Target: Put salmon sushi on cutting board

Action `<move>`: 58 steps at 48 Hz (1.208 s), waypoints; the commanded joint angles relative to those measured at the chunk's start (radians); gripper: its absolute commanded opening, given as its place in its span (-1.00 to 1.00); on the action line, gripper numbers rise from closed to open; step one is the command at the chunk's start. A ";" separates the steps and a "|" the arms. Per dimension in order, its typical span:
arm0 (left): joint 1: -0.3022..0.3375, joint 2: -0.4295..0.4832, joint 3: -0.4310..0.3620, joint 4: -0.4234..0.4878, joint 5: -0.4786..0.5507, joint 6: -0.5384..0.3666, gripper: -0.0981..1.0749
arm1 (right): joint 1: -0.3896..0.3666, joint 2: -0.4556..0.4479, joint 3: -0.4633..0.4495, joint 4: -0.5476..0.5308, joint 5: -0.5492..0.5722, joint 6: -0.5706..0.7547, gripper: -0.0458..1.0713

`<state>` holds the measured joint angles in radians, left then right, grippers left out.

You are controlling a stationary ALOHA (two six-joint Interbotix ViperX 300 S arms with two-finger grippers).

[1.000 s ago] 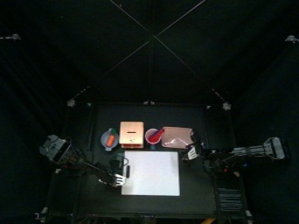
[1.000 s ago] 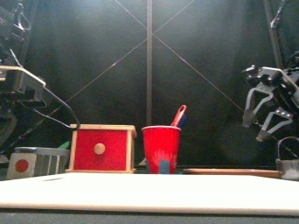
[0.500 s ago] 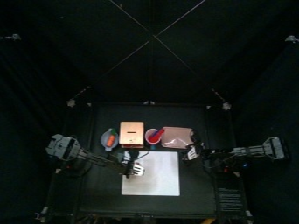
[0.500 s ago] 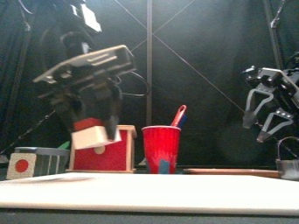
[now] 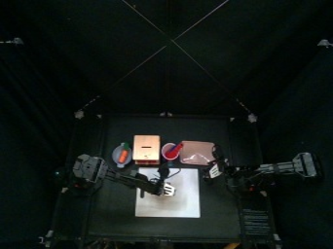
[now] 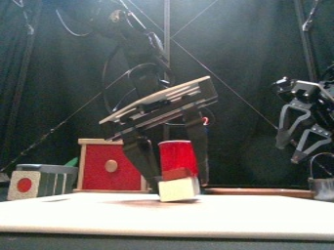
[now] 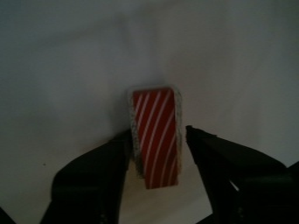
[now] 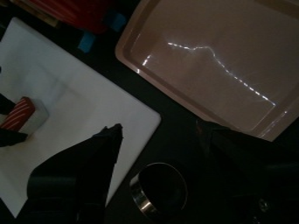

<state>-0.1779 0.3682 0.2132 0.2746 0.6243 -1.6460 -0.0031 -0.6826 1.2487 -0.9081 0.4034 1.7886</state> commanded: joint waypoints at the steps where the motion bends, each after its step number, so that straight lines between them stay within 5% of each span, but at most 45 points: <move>1: 0.008 -0.054 -0.005 0.008 -0.003 0.008 0.93 | 0.002 0.002 -0.008 -0.005 0.000 -0.002 0.83; 22: 0.014 -0.532 0.449 -0.035 -0.017 0.078 0.92 | -0.005 -0.005 -0.011 0.014 0.000 0.003 0.83; 33: 0.014 -0.684 0.581 0.026 -0.025 0.094 0.92 | -0.002 -0.003 -0.014 0.026 0.000 0.006 0.83; 48: 0.014 -0.991 0.764 0.285 -0.048 0.120 0.92 | -0.037 -0.005 -0.018 0.049 0.000 0.003 0.83; 58: 0.100 -1.197 0.894 0.537 -0.199 0.144 0.92 | -0.074 -0.005 -0.020 0.066 0.000 0.005 0.83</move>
<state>-0.1150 -0.7961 1.0983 0.7517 0.4648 -1.4987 -0.0644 -0.6872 1.2487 -0.8468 0.4050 1.7932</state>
